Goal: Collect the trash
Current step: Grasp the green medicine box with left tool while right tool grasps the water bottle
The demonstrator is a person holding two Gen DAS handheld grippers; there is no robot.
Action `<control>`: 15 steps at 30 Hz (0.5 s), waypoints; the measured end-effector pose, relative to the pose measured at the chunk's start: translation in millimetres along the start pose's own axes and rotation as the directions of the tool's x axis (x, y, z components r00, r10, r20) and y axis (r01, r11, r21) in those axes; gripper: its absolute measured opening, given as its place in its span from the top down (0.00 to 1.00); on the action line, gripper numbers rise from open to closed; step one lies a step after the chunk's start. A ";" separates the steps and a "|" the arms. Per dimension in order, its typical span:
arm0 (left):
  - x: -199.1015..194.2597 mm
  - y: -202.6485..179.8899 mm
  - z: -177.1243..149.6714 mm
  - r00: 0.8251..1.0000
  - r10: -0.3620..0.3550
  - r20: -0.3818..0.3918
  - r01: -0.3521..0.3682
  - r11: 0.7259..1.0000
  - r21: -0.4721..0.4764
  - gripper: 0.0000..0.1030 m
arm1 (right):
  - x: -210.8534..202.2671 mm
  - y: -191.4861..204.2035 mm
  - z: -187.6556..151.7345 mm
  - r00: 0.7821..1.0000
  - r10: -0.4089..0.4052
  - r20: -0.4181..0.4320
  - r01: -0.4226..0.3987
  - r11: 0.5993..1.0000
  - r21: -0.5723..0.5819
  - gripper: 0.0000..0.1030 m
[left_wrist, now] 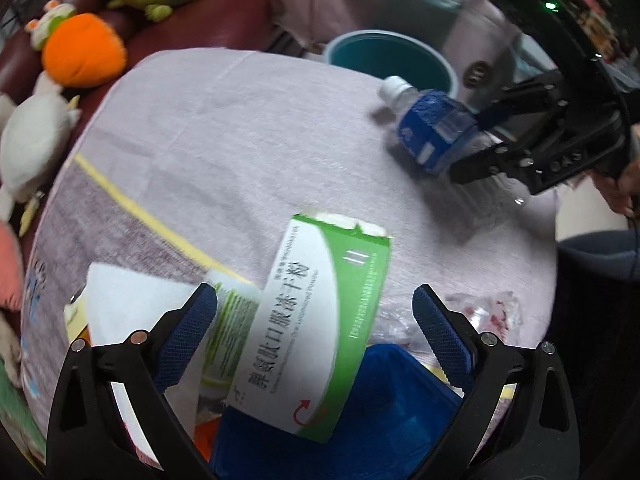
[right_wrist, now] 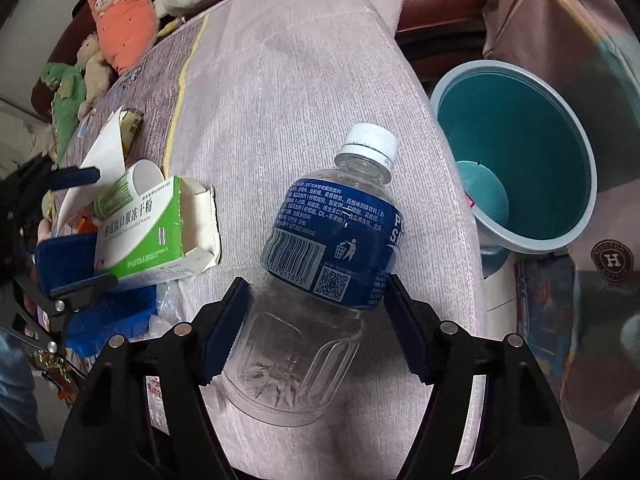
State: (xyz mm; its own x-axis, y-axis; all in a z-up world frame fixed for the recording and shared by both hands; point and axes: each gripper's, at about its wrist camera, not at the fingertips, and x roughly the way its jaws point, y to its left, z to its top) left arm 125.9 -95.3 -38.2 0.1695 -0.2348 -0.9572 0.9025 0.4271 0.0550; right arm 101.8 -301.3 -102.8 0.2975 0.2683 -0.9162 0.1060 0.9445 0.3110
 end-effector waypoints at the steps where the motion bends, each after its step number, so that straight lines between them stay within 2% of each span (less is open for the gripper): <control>1: 1.9 -1.6 0.0 1.000 -0.017 -0.019 0.018 1.000 0.020 0.05 | 0.1 -0.3 0.3 1.000 -0.001 -0.003 0.001 1.000 -0.003 0.35; 4: 12.3 -1.3 -0.4 0.994 -0.004 -0.106 0.014 0.996 0.091 0.07 | 0.1 -0.9 1.2 1.000 0.003 -0.010 -0.003 1.000 -0.006 0.35; 7: 19.7 4.7 6.6 0.990 -0.021 -0.137 0.031 0.997 0.072 0.07 | 1.4 -2.7 1.5 1.000 0.012 -0.012 -0.012 1.000 -0.007 0.35; 10: 29.3 0.2 16.6 0.984 -0.042 -0.171 0.060 0.993 0.102 0.07 | 1.7 -3.0 3.0 1.000 0.027 -0.012 -0.027 1.000 -0.003 0.35; 12: 42.3 -3.8 19.5 0.972 -0.027 -0.233 0.062 0.988 0.145 0.08 | 1.3 -5.6 3.4 0.999 0.042 -0.015 -0.042 0.999 -0.001 0.35; 15: 49.8 -4.5 29.0 0.962 -0.019 -0.271 0.069 0.982 0.174 0.08 | 0.8 -8.6 3.9 0.998 0.055 -0.021 -0.055 0.998 -0.012 0.35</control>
State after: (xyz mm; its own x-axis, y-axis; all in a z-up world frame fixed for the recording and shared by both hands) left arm 141.7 -134.2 -77.9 0.0384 0.0029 -0.9993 0.9672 0.2513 0.0379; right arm 104.8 -310.0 -105.2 0.2831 0.3234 -0.9029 0.0782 0.9305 0.3578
